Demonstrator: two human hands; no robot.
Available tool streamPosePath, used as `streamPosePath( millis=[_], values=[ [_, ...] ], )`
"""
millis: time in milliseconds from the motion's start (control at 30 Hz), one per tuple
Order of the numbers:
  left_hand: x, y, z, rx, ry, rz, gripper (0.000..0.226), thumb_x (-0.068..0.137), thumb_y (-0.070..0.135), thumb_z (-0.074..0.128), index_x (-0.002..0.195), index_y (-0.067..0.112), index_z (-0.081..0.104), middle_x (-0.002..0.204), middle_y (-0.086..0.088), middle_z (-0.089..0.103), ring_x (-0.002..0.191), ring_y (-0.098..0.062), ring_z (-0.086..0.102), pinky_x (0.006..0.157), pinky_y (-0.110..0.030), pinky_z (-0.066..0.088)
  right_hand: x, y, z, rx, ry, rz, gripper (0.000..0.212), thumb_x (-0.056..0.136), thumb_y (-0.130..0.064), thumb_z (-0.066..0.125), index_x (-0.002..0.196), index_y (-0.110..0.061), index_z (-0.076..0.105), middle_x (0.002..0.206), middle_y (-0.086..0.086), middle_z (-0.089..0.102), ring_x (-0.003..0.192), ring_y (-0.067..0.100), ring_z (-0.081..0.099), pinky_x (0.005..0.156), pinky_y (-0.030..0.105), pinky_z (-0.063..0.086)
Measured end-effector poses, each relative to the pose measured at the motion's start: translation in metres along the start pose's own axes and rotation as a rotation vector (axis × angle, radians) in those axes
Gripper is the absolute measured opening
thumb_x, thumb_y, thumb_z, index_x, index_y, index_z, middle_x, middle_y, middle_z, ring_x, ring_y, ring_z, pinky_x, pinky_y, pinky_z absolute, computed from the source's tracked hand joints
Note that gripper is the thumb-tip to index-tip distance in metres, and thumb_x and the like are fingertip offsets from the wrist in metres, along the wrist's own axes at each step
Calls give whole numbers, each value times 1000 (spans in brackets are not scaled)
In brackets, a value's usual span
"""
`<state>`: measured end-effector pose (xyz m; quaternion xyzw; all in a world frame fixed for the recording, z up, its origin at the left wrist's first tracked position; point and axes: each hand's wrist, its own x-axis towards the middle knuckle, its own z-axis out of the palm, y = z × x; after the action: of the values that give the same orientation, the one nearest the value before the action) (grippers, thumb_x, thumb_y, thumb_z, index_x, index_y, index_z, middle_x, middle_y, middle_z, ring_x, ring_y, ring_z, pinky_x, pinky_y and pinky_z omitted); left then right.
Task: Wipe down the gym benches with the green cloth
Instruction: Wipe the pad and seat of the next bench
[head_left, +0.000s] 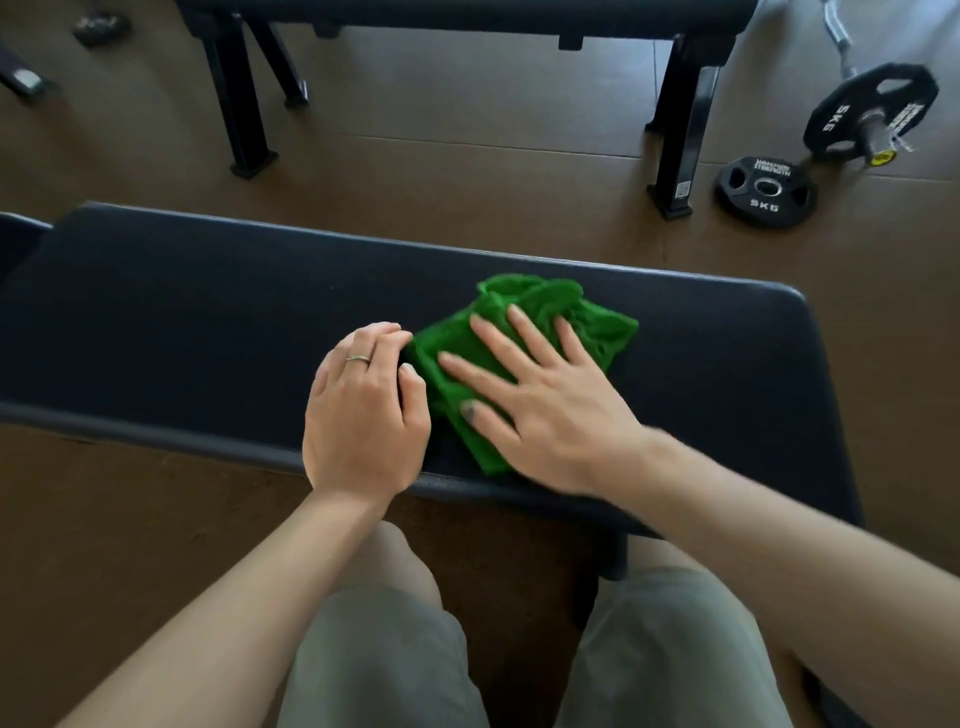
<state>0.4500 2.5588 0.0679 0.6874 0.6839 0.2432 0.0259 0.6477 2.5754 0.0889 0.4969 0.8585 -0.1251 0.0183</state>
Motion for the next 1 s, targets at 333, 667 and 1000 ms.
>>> streamPosePath(
  millis=[333, 667, 1000],
  values=[
    [-1, 1, -4, -44, 9, -29, 44, 99, 28, 35, 130, 14, 63, 139, -2, 62, 129, -20, 56, 108, -44, 49, 26, 59, -13, 24, 84, 343, 56, 106, -60, 18, 161, -53, 10, 174, -8, 2, 161, 20, -4, 128, 51, -2],
    [-1, 2, -2, -29, 7, -14, 42, 99, 29, 39, 128, 12, 63, 136, -3, 63, 128, -22, 56, 107, -45, 49, 36, 50, -17, 31, 11, 594, 62, 106, -57, 14, 164, -41, 0, 174, 5, -6, 158, 39, -12, 123, 66, -7],
    [-2, 1, -4, -21, -12, -31, 38, 99, 21, 42, 130, 14, 63, 138, 0, 60, 128, -21, 55, 103, -44, 50, 6, 76, -12, 14, 91, 377, 59, 105, -63, 17, 161, -52, 7, 174, -7, -1, 161, 21, -5, 128, 53, -3]
  ],
)
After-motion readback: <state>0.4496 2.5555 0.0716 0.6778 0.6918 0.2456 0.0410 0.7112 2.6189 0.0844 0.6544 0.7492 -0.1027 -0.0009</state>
